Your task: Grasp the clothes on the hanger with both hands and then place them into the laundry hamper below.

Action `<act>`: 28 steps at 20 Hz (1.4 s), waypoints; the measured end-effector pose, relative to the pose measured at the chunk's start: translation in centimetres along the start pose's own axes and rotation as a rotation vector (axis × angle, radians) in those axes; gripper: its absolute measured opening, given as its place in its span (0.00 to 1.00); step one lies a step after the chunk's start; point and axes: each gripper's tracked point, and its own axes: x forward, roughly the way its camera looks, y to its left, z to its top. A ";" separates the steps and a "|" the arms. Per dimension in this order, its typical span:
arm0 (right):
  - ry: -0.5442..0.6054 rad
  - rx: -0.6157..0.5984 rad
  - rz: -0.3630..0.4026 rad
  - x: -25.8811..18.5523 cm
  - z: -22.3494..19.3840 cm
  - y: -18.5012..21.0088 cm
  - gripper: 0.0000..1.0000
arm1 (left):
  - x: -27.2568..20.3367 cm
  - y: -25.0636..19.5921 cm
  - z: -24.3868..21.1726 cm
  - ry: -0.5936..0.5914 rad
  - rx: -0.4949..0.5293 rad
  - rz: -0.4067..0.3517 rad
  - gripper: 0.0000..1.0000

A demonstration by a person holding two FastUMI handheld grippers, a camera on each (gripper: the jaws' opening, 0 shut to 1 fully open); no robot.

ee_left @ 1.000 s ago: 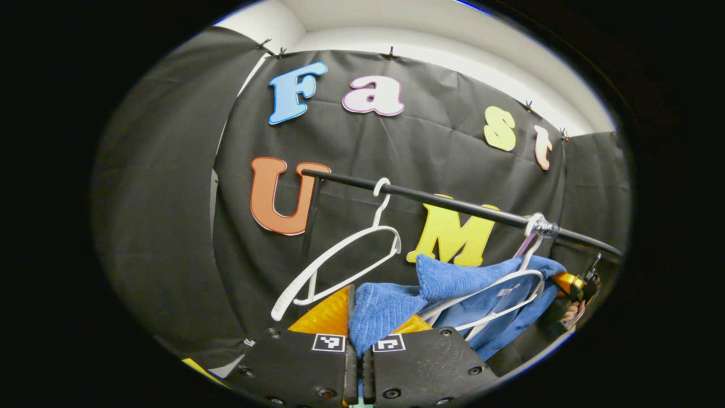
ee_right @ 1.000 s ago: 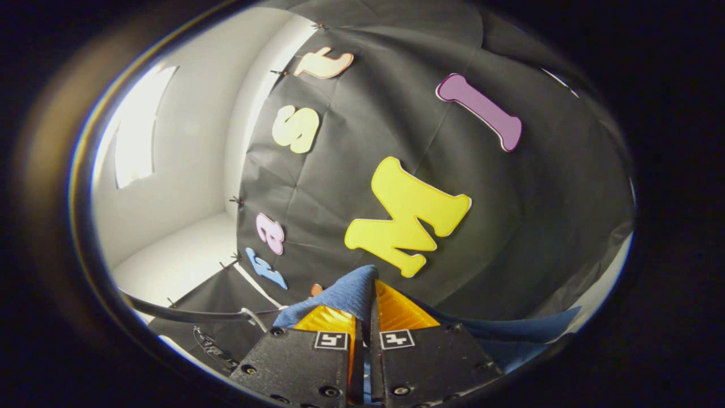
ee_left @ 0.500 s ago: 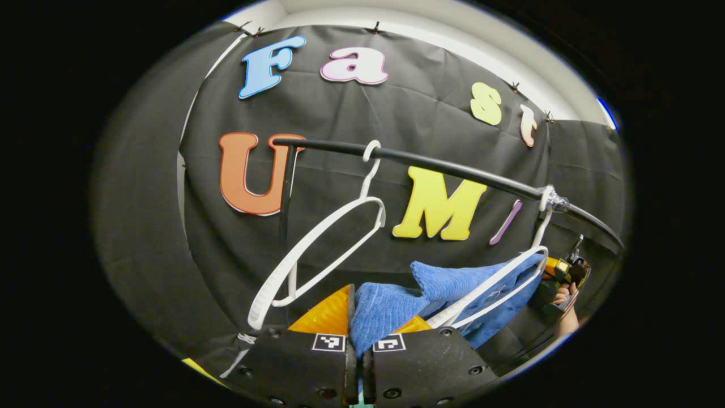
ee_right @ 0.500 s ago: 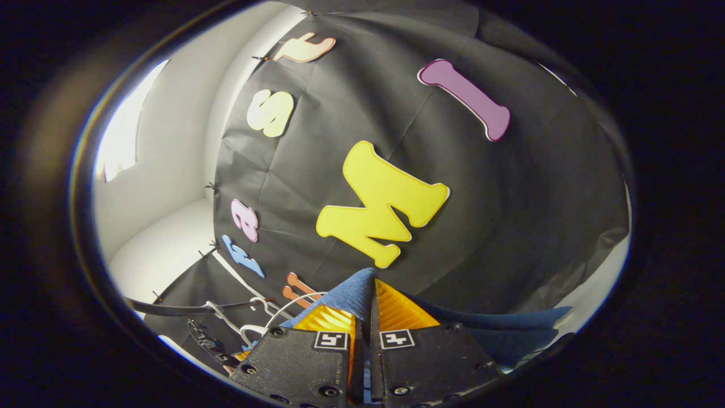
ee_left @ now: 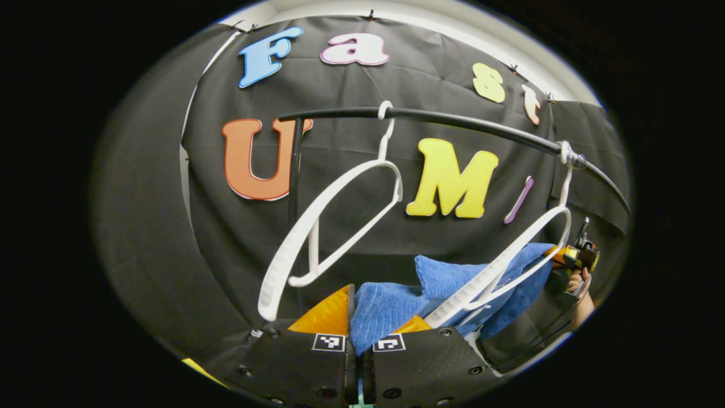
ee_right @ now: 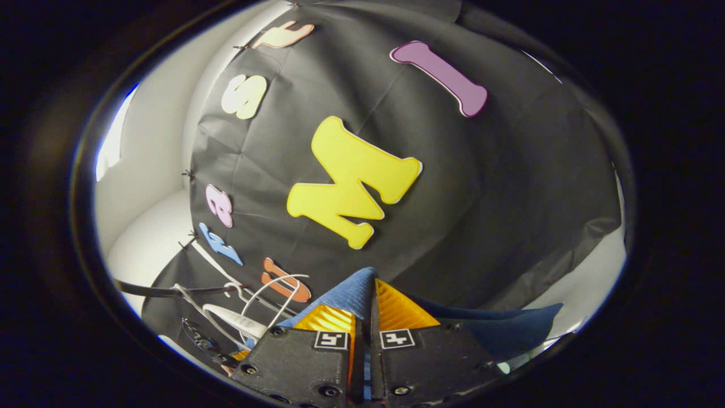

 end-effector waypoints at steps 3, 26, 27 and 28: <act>0.023 0.007 -0.036 -0.1 -1.5 -1.4 0.07 | 0.2 0.4 -1.9 0.014 -0.020 0.018 0.09; 0.220 0.103 -0.136 -4.0 -18.5 -2.9 0.06 | -4.3 -7.9 -10.9 0.067 0.008 -0.033 0.04; 0.230 0.106 -0.140 -4.4 -19.3 -2.8 0.06 | -4.3 -8.2 -11.4 0.073 0.004 -0.034 0.10; 0.238 0.109 -0.146 -4.5 -20.0 -2.6 0.06 | -4.5 -8.6 -11.8 0.081 0.000 -0.036 0.10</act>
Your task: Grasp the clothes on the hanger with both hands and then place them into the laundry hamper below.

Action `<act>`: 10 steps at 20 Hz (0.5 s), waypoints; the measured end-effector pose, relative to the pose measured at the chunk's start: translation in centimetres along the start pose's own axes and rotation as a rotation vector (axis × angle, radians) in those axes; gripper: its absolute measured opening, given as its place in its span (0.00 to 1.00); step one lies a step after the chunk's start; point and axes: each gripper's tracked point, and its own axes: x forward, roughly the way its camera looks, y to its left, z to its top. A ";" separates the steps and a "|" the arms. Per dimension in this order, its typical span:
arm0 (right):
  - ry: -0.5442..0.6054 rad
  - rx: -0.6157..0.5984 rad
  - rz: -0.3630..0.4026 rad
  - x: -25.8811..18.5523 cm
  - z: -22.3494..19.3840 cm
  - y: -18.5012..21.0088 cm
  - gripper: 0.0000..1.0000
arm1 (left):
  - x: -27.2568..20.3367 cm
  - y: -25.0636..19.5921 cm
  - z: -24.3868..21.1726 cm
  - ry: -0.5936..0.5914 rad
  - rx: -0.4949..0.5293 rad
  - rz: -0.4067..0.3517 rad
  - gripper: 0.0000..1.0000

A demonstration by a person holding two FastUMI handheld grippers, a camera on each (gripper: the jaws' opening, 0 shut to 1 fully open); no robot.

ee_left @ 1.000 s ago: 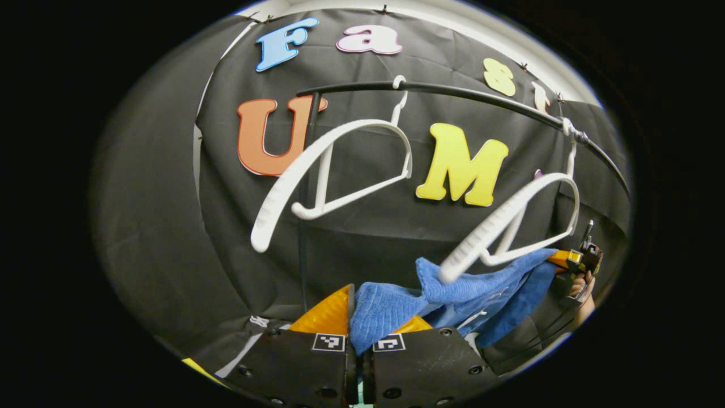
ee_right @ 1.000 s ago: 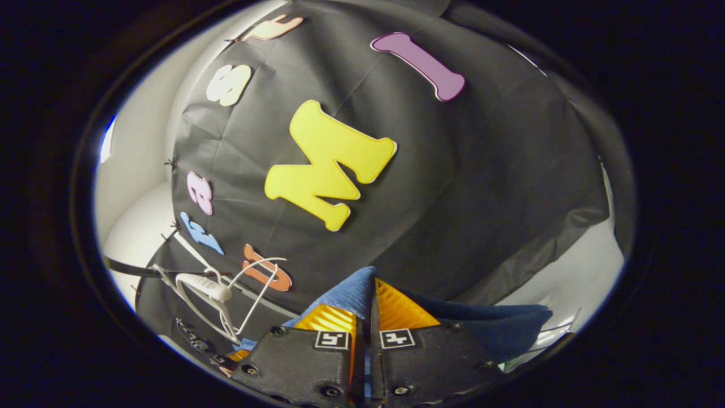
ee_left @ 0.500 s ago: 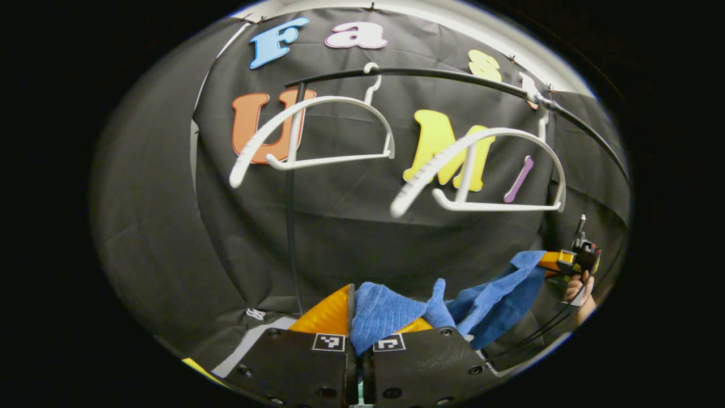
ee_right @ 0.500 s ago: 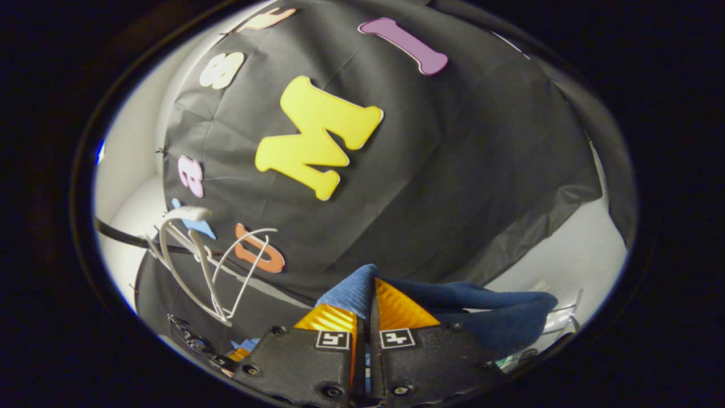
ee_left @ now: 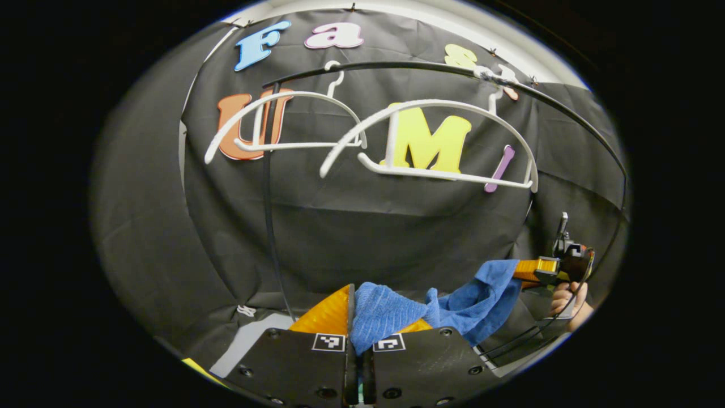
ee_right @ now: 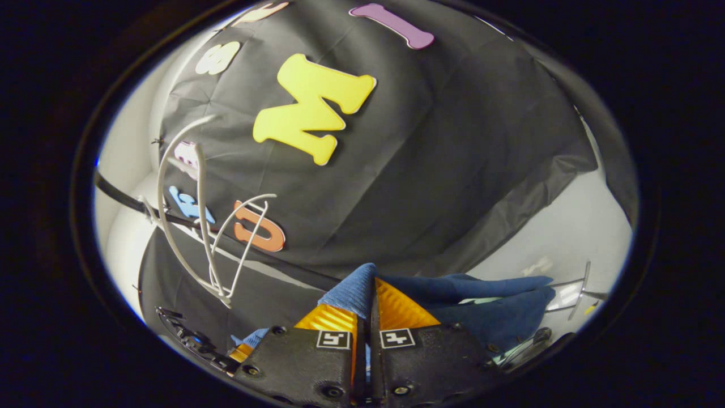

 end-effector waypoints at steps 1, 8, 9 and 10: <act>0.009 -0.002 -0.004 0.0 -0.7 0.1 0.06 | 0.0 -0.2 -0.3 0.006 0.001 0.000 0.10; 0.068 -0.054 -0.020 0.2 -5.5 2.2 0.06 | -0.2 -4.3 -2.1 0.034 0.041 -0.051 0.04; 0.078 -0.057 -0.006 0.1 -6.1 3.0 0.06 | -0.4 -5.1 -2.0 0.032 0.044 -0.068 0.09; 0.088 -0.062 0.009 0.1 -6.7 3.9 0.06 | -0.6 -5.8 -1.8 0.029 0.046 -0.085 0.09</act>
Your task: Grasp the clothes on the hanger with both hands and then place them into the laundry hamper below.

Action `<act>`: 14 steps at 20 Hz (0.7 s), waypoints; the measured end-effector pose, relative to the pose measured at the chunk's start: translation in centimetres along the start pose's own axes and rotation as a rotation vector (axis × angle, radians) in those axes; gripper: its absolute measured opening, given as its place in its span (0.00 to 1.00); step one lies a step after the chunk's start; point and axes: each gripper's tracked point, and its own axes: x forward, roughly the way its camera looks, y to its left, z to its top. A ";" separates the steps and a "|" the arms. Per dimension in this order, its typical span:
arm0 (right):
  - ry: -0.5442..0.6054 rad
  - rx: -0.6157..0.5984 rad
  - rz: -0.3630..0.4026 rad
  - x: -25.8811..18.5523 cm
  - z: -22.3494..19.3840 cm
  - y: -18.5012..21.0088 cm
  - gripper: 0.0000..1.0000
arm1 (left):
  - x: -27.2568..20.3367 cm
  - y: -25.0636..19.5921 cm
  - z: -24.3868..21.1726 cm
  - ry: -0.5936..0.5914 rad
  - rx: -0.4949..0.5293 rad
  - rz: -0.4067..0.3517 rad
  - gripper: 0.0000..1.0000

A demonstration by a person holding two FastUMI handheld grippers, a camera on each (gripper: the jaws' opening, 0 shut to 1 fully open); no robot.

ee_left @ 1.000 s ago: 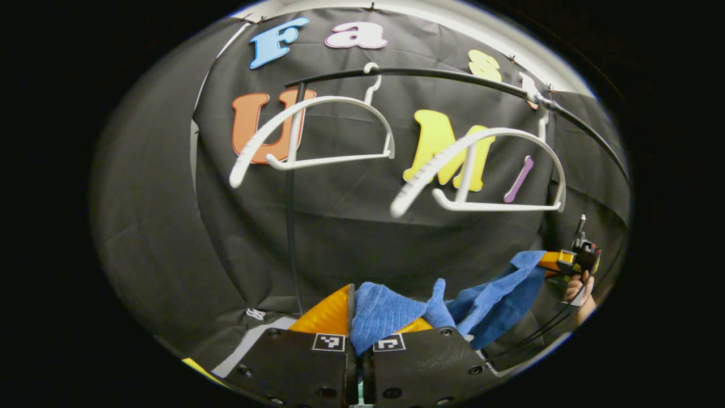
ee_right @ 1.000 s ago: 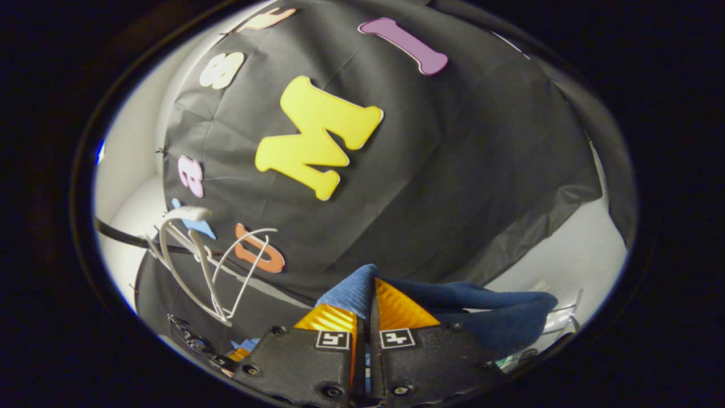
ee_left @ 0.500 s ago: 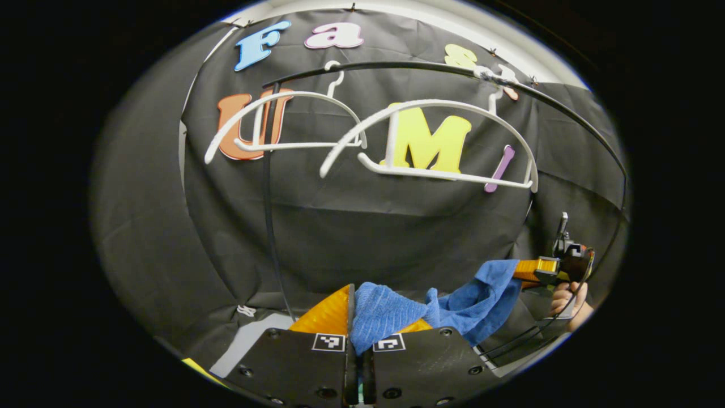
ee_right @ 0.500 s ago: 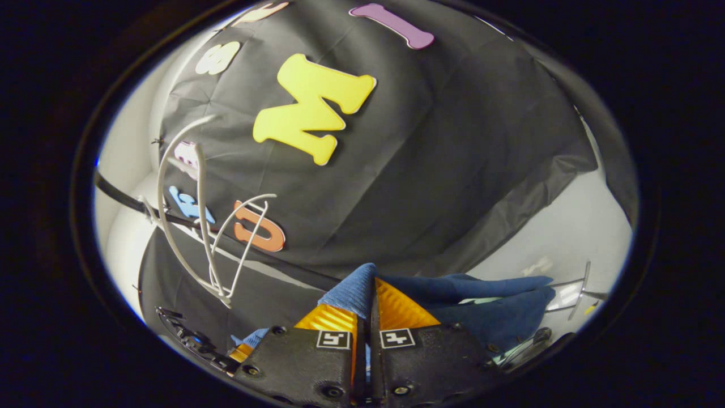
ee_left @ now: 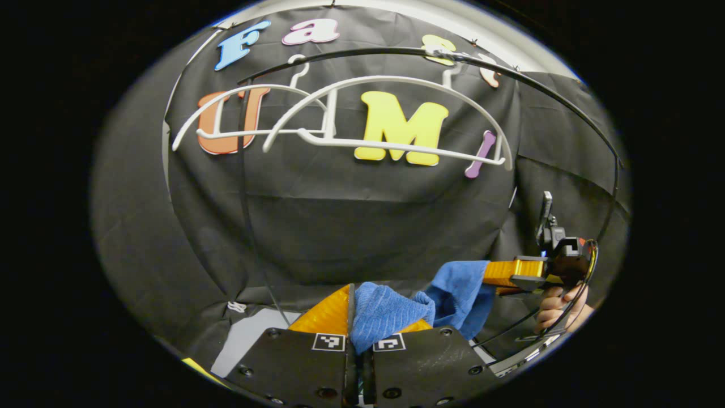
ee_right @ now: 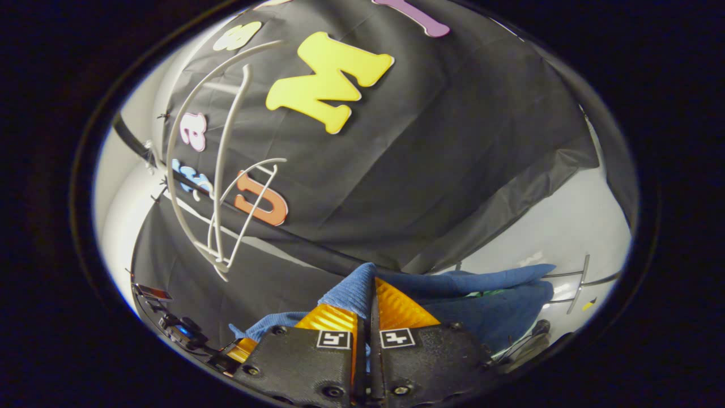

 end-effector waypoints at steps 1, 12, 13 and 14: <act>0.008 -0.002 0.015 -0.2 -0.5 0.8 0.06 | -0.2 -0.7 0.4 -0.005 0.002 -0.015 0.09; 0.039 0.018 0.200 -2.8 -2.0 9.3 0.06 | -4.4 -5.6 6.0 -0.099 -0.022 -0.190 0.09; 0.036 0.010 0.204 -2.9 -1.9 9.5 0.06 | -4.6 -5.6 6.2 -0.109 -0.022 -0.196 0.09; 0.038 0.009 0.204 -2.6 -2.0 9.3 0.05 | -4.7 -5.5 6.1 -0.111 -0.021 -0.196 0.09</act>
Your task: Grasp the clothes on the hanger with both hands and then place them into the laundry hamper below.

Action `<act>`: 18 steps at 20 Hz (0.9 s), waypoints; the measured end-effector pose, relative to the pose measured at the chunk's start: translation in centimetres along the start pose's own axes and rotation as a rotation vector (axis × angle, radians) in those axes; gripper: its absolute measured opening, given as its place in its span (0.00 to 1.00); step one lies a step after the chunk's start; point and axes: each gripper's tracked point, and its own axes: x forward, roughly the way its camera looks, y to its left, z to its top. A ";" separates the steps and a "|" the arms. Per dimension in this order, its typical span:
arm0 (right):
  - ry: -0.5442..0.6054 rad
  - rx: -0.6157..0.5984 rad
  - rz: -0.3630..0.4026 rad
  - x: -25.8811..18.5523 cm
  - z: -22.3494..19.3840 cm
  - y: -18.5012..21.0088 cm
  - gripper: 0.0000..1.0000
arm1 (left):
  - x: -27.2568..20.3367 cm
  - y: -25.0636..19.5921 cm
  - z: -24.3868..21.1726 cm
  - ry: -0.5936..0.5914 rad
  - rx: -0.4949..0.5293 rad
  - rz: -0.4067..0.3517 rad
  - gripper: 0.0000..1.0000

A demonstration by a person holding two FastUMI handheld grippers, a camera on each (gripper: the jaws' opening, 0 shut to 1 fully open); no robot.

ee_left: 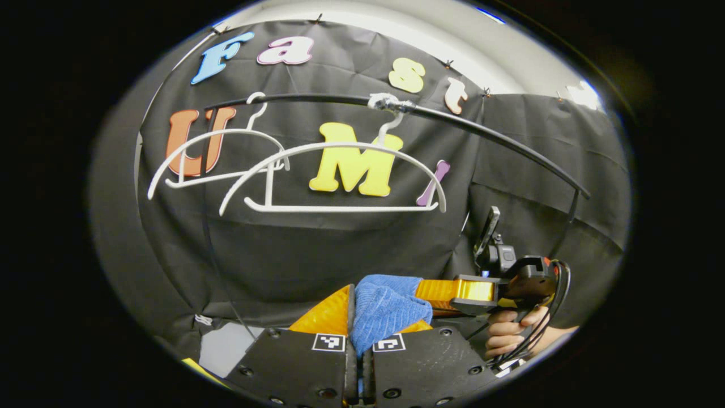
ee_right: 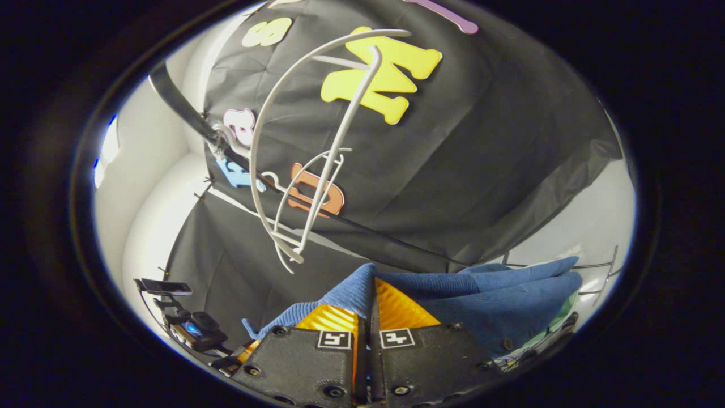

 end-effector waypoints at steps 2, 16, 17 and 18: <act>0.012 0.020 -0.028 0.7 -0.5 -1.8 0.09 | 0.4 0.9 -1.4 0.019 0.005 0.013 0.09; 0.154 0.396 -0.261 6.8 -7.5 -20.2 0.05 | 5.7 7.4 -18.8 0.338 -0.200 0.126 0.10; 0.176 0.411 -0.276 7.7 -8.4 -20.9 0.05 | 5.8 8.0 -19.8 0.362 -0.202 0.145 0.10; 0.194 0.422 -0.294 8.6 -9.4 -21.7 0.05 | 5.6 8.6 -20.5 0.382 -0.207 0.166 0.10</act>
